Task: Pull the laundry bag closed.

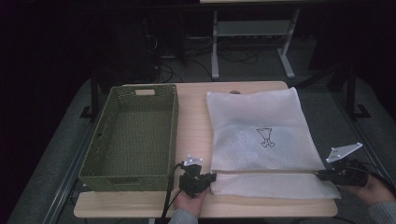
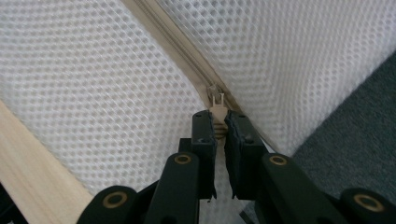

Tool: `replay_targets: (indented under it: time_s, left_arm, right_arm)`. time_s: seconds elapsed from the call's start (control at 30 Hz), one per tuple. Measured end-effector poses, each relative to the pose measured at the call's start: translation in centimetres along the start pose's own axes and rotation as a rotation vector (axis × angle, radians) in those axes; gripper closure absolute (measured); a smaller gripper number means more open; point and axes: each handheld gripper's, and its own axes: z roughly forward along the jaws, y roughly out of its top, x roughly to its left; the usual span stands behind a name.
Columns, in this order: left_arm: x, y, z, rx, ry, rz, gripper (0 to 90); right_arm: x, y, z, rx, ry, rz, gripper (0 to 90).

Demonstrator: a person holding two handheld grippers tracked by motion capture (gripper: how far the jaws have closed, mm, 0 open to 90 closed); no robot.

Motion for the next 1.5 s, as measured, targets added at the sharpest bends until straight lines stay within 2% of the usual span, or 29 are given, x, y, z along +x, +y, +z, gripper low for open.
replay_targets:
  time_s: [0.07, 0.1, 0.23, 0.53, 0.57, 0.6, 0.63, 0.67, 0.73, 0.8, 0.93, 1.37, 1.5]
  left_arm:
    - [0.0, 0.0, 0.0, 0.001, 0.006, 0.005, 86.5]
    - [0.1, 0.0, -0.1, 0.002, 0.014, 0.01, 86.6]
    - [0.4, 0.1, -0.2, -0.001, 0.02, 0.004, 86.5]
    - [0.3, 0.0, -0.3, -0.003, 0.028, 0.011, 86.4]
    - [0.3, 0.0, -0.4, -0.013, 0.029, 0.004, 85.0]
    - [0.2, 0.0, -0.5, -0.021, 0.029, -0.004, 85.0]
    - [0.2, 0.1, -0.6, -0.028, 0.034, -0.003, 81.6]
    - [0.1, 0.1, -0.6, -0.032, 0.041, 0.001, 81.6]
    - [0.1, 0.2, -0.6, -0.037, 0.036, -0.009, 76.3]
    - [0.0, 0.3, -0.7, -0.049, 0.044, -0.007, 71.2]
    - [0.0, 0.5, -0.8, -0.053, 0.051, -0.005, 66.8]
    - [-0.2, 0.8, -0.8, -0.062, 0.059, 0.021, 58.3]
    - [-0.6, 1.1, -0.8, -0.064, 0.059, 0.034, 52.8]
  right_arm:
    - [-0.2, -0.1, 0.0, -0.006, 0.005, 0.003, 81.5]
    - [-0.3, -0.1, 0.0, 0.019, -0.019, -0.003, 81.5]
    - [-0.5, -0.2, -0.2, 0.001, -0.014, 0.014, 81.5]
    - [-0.5, -0.1, -0.1, 0.001, -0.025, 0.014, 81.3]
    - [-0.5, -0.1, -0.1, -0.021, -0.015, 0.021, 78.8]
    - [-0.5, -0.1, -0.1, -0.021, -0.015, 0.021, 78.8]
    - [-0.5, -0.1, -0.4, -0.064, 0.003, 0.043, 67.3]
    - [-0.5, -0.1, -0.4, -0.064, 0.003, 0.043, 67.3]
    - [-0.5, 0.4, -0.5, -0.098, 0.029, 0.063, 60.8]
    - [-0.2, 1.0, -0.6, -0.115, 0.029, 0.053, 58.5]
    - [0.4, 2.3, -0.6, -0.143, 0.04, 0.036, 55.8]
    - [2.1, 5.7, -0.2, -0.193, 0.066, -0.021, 51.1]
    - [2.7, 6.7, -0.1, -0.201, 0.074, -0.04, 49.7]
